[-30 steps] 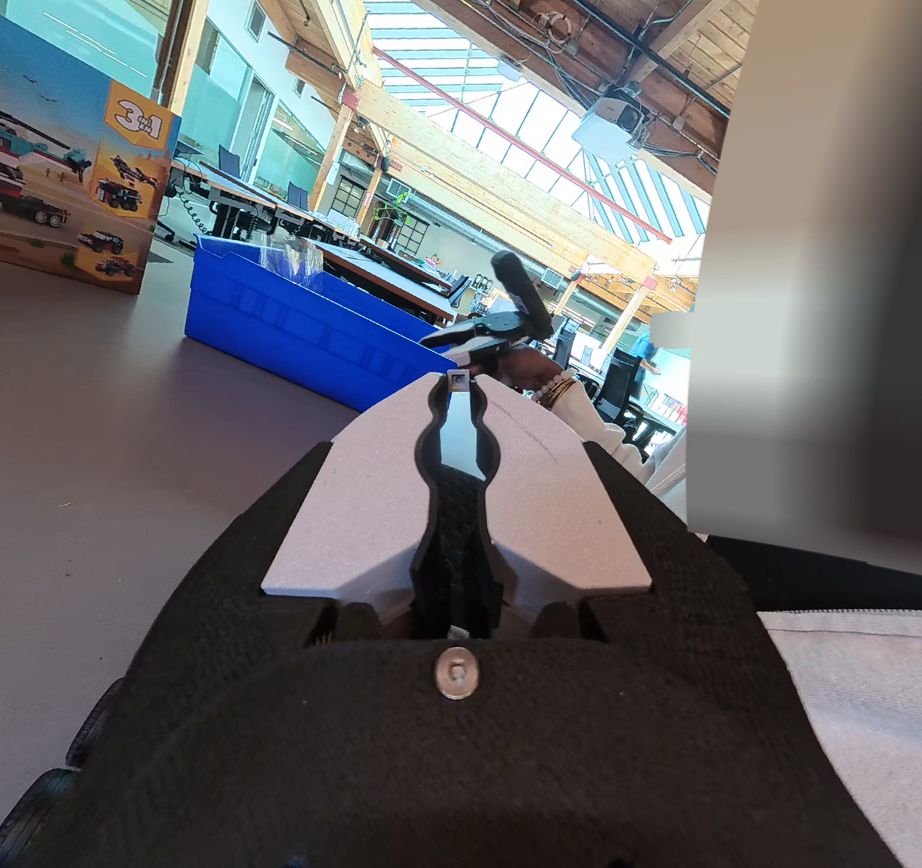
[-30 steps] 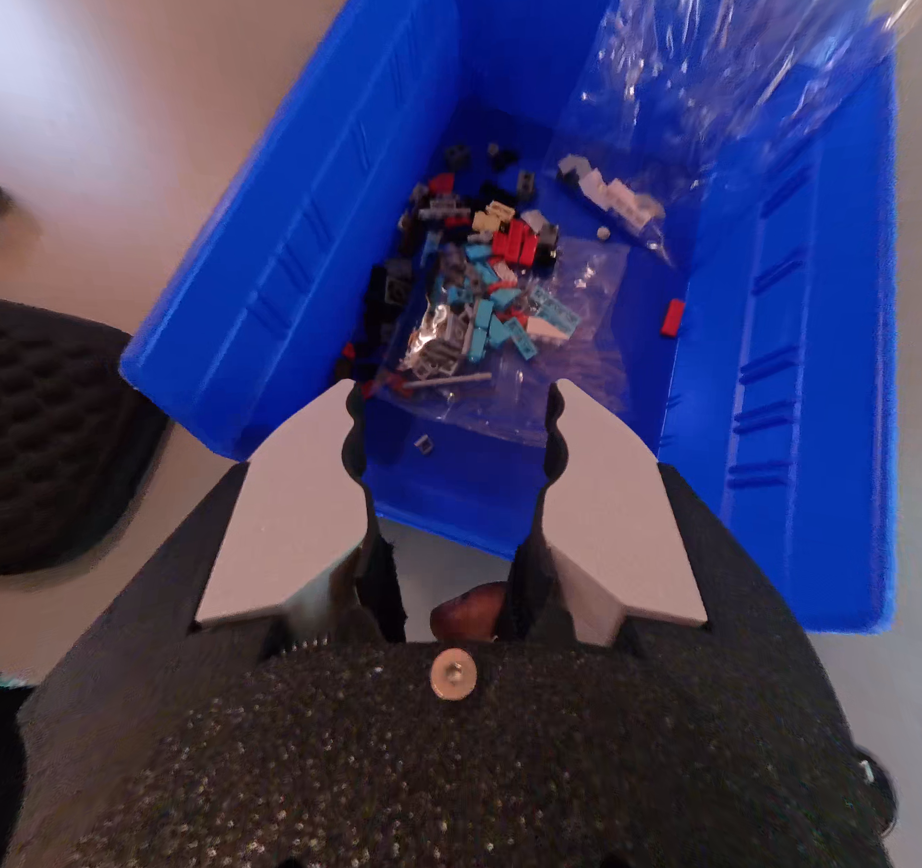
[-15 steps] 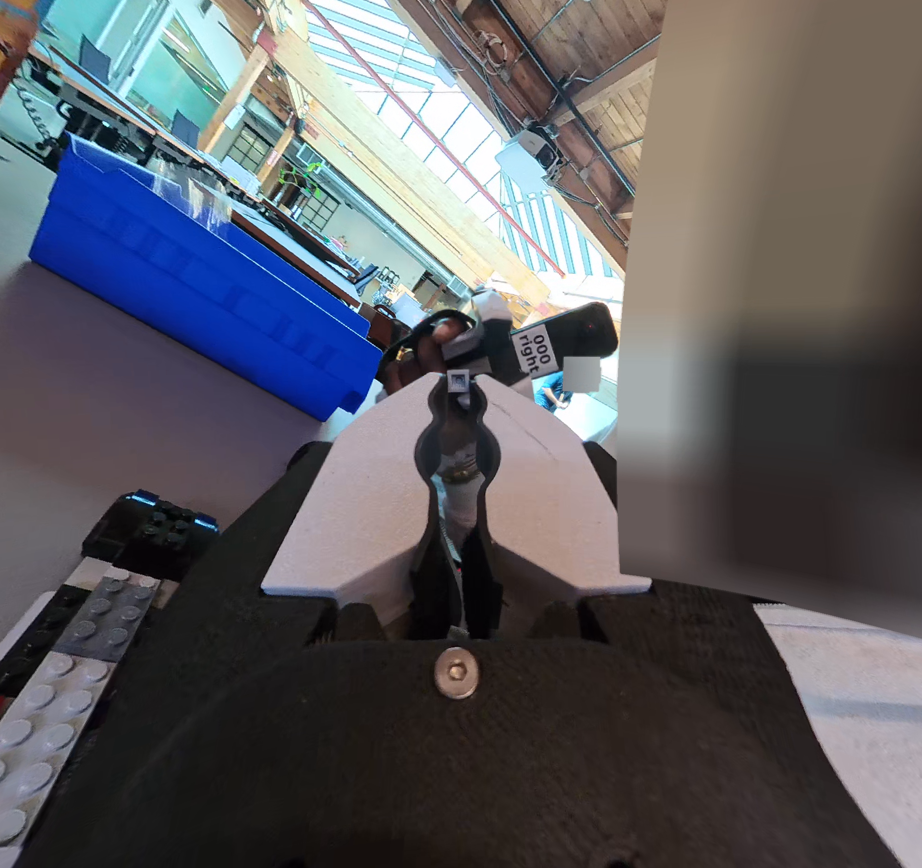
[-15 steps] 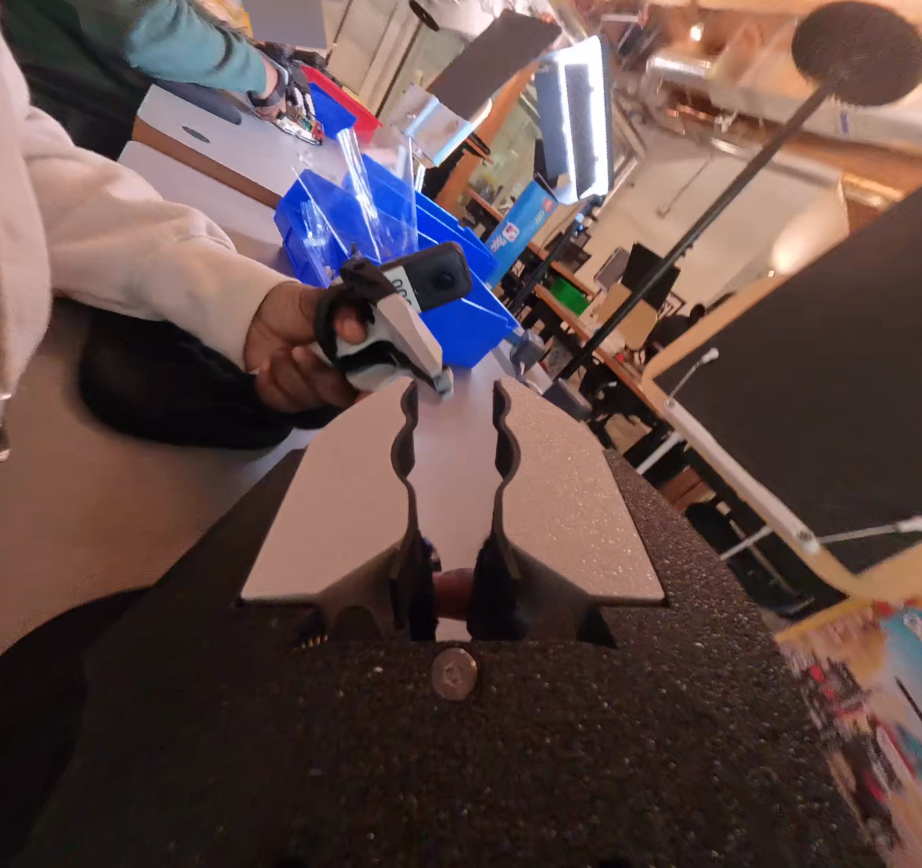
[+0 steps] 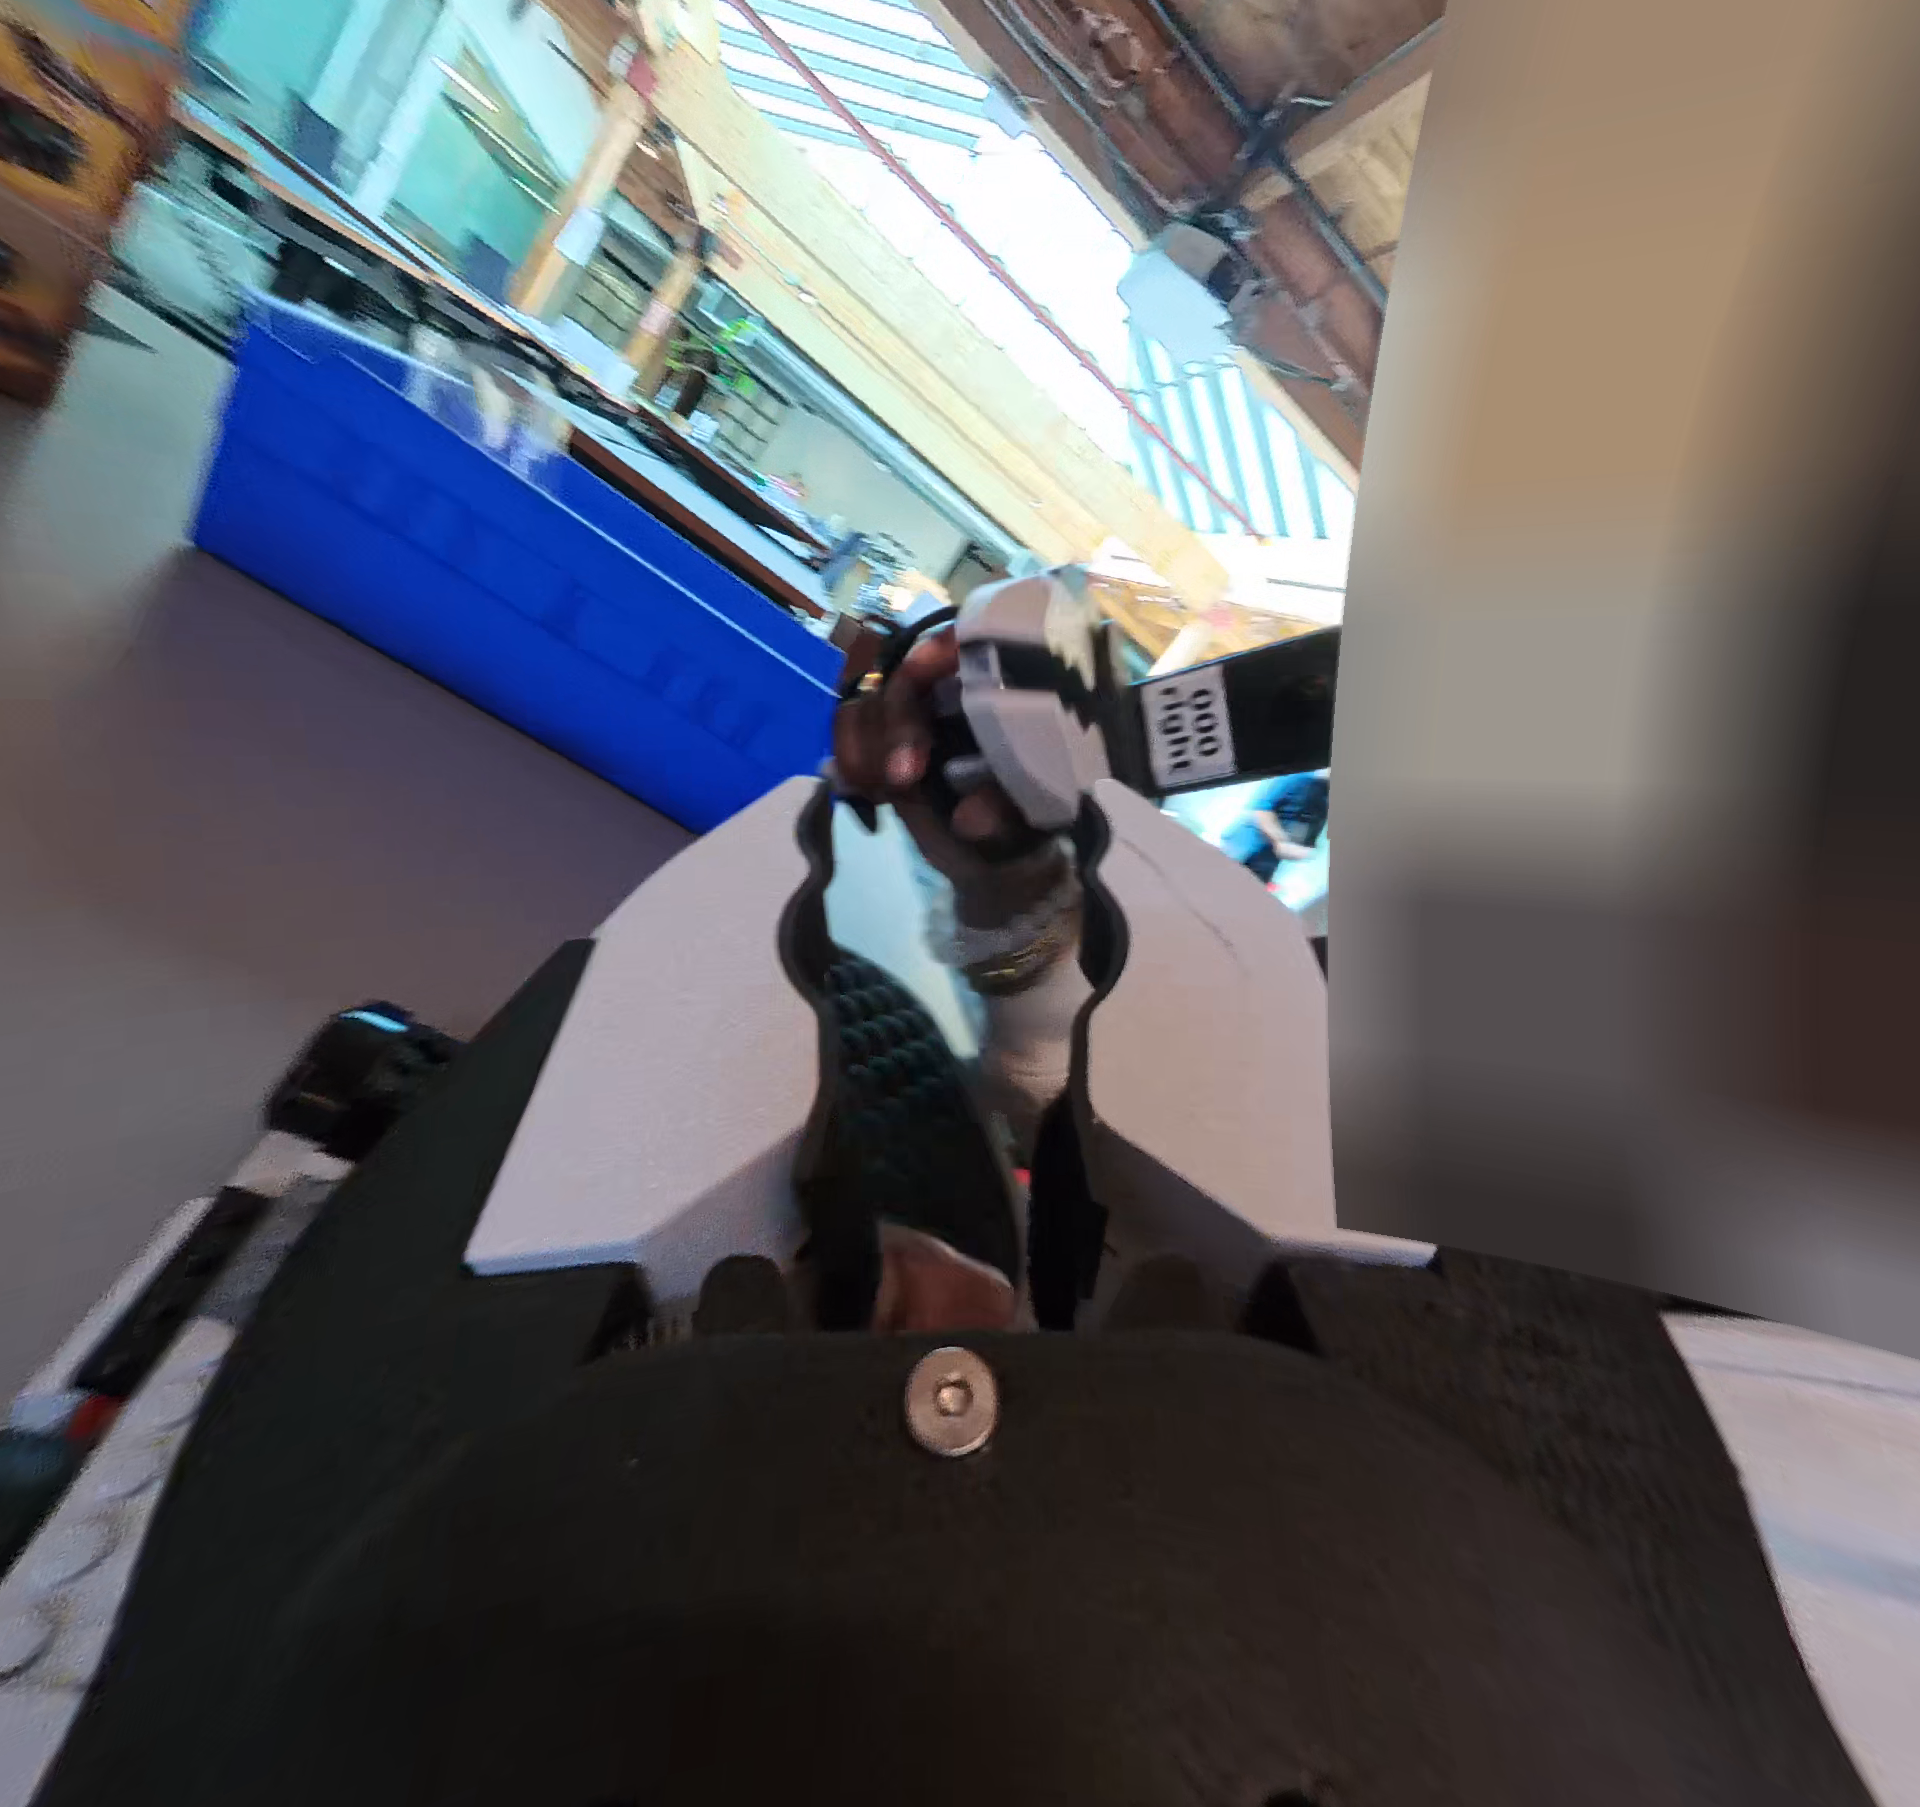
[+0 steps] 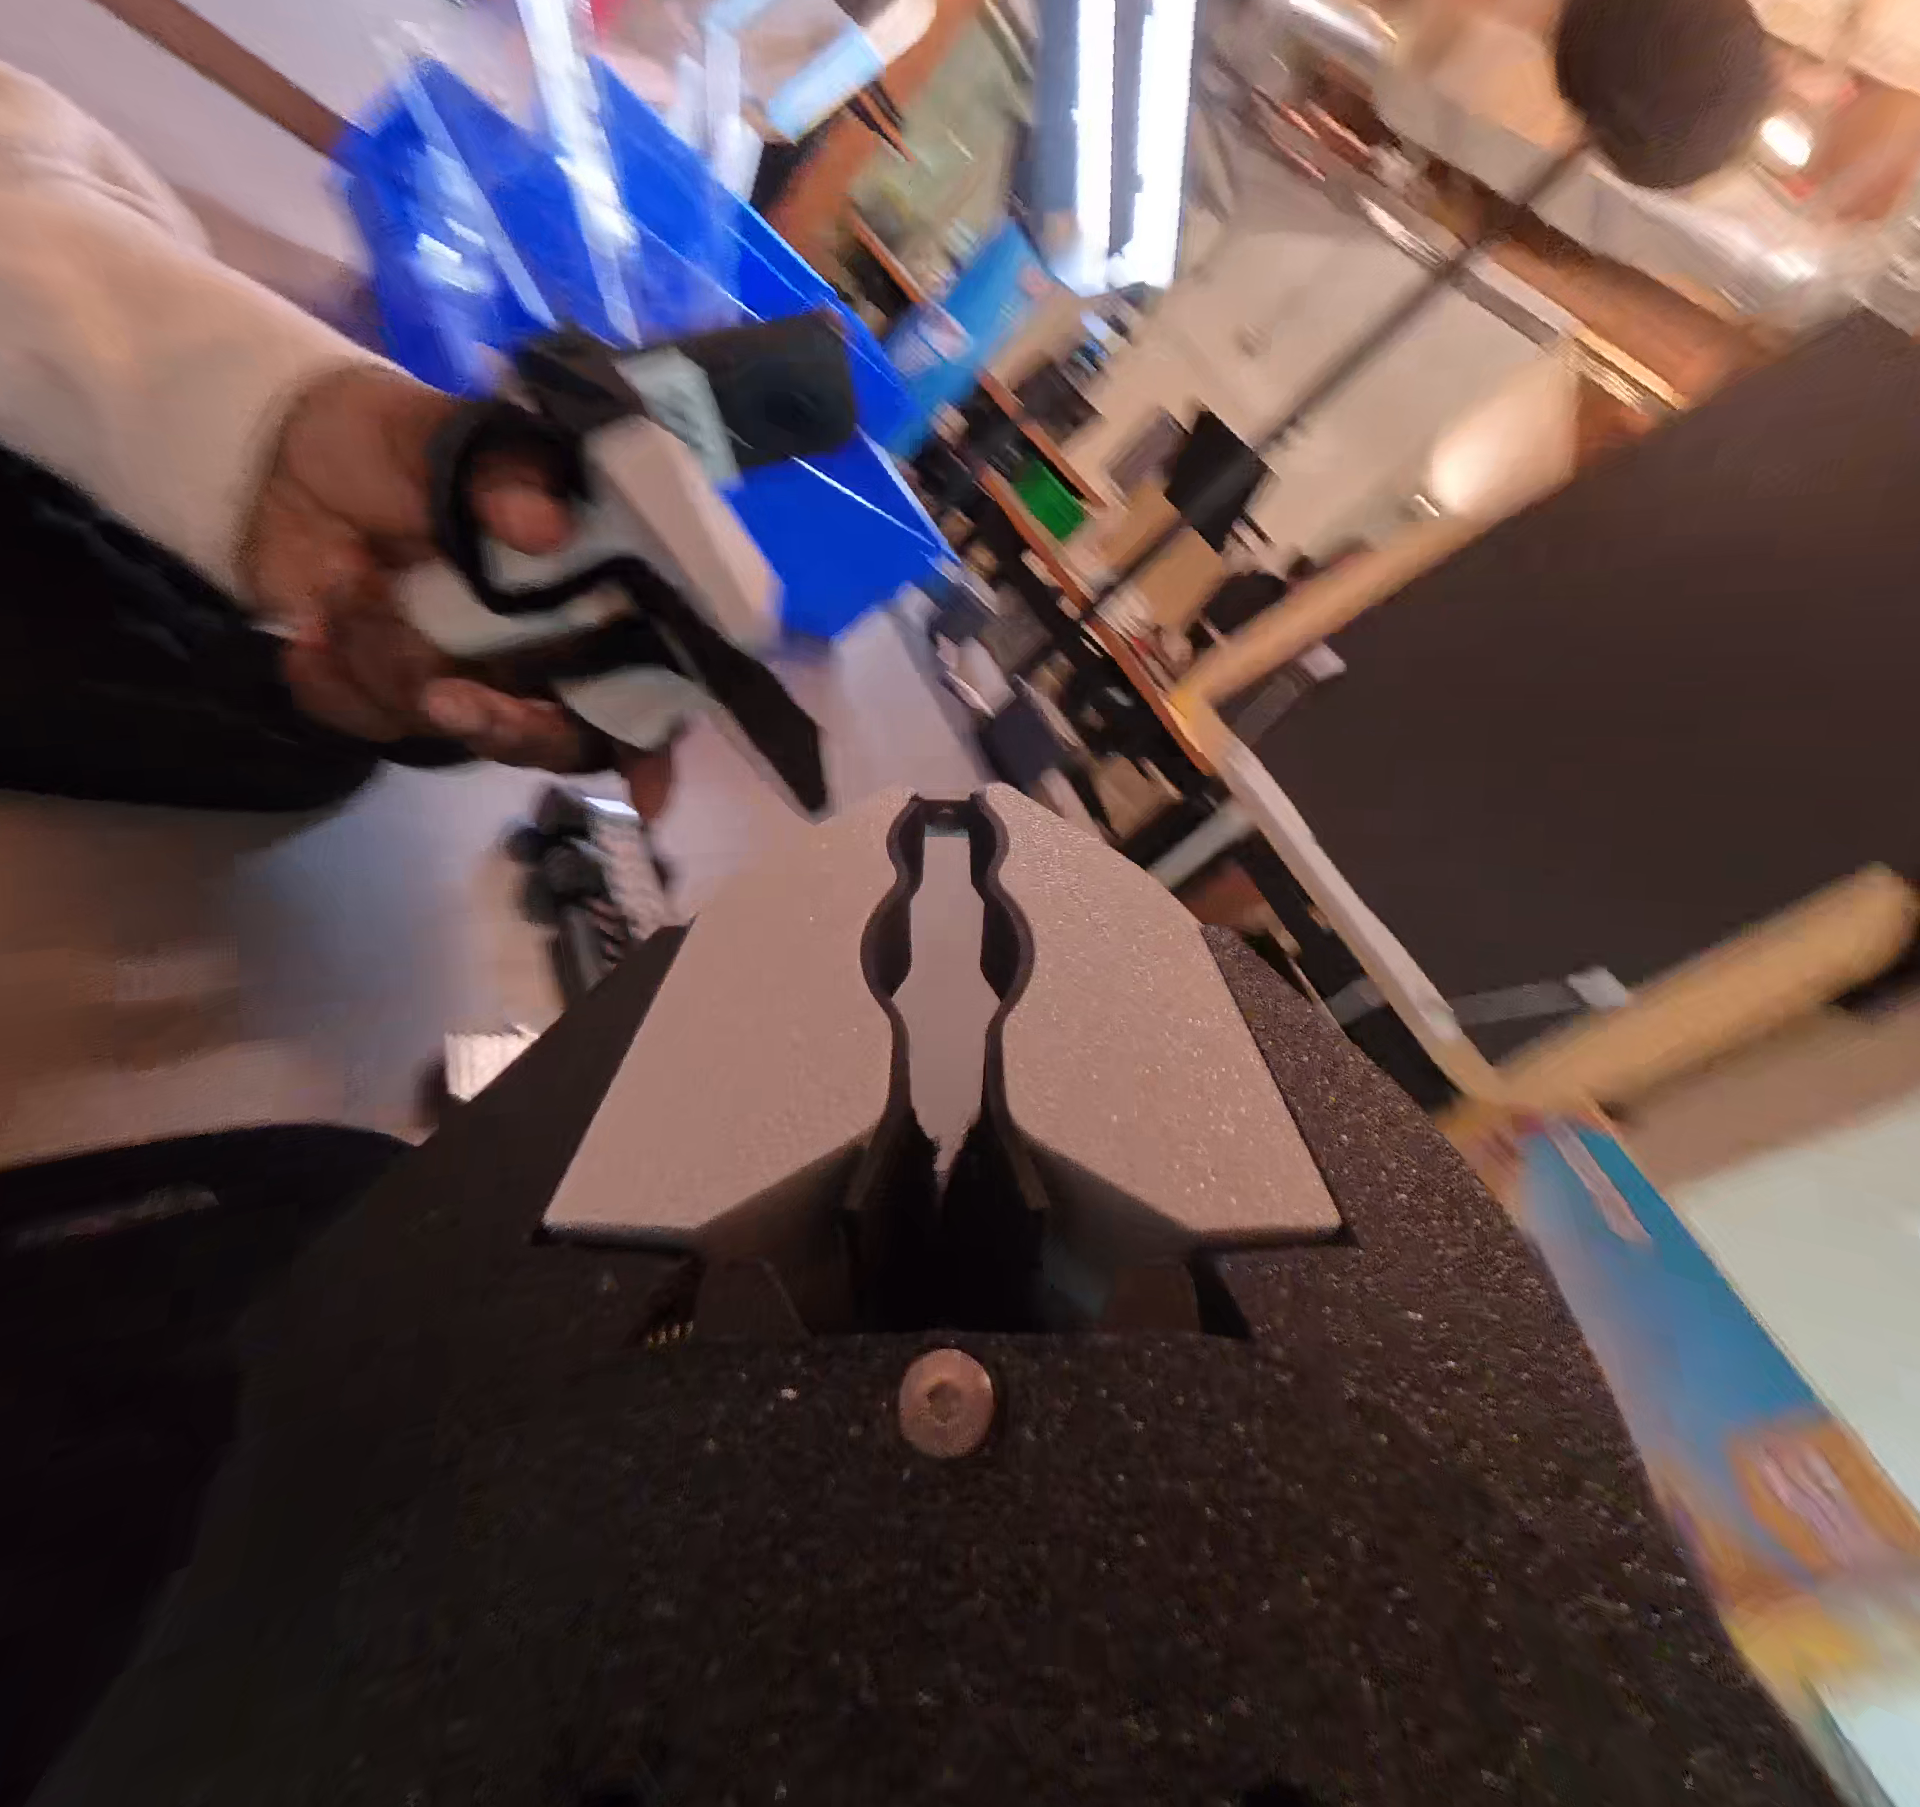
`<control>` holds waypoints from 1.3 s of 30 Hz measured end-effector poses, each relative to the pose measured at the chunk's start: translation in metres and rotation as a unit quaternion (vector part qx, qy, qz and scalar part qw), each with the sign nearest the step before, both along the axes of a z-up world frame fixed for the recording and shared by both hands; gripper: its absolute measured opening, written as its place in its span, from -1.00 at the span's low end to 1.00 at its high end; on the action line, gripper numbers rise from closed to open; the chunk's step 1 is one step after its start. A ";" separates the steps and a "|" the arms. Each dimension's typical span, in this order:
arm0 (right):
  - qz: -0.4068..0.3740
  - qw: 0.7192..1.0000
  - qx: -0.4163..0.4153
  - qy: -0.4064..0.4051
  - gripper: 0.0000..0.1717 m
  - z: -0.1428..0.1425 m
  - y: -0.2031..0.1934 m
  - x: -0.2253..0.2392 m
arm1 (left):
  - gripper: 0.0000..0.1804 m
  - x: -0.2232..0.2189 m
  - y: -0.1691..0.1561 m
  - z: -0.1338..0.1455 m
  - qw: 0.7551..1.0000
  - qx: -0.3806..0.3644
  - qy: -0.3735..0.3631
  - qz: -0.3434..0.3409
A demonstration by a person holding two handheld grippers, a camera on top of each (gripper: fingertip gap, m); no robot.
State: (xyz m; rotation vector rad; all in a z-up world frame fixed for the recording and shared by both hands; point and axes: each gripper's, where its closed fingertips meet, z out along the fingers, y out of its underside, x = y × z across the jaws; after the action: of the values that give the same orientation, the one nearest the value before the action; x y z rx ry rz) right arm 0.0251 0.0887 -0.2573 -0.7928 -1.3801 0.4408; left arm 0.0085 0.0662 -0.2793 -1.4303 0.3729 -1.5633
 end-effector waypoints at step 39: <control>-0.003 0.911 -0.330 -0.248 -0.54 -0.094 -0.006 0.042 | -0.39 0.018 -0.015 -0.053 0.935 0.137 0.328 0.000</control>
State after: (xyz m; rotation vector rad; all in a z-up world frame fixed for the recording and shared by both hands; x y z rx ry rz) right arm 0.0669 0.0831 -0.3508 -1.5433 -1.7155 0.7547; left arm 0.0267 0.0511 -0.3322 -1.6915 0.9446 -0.9423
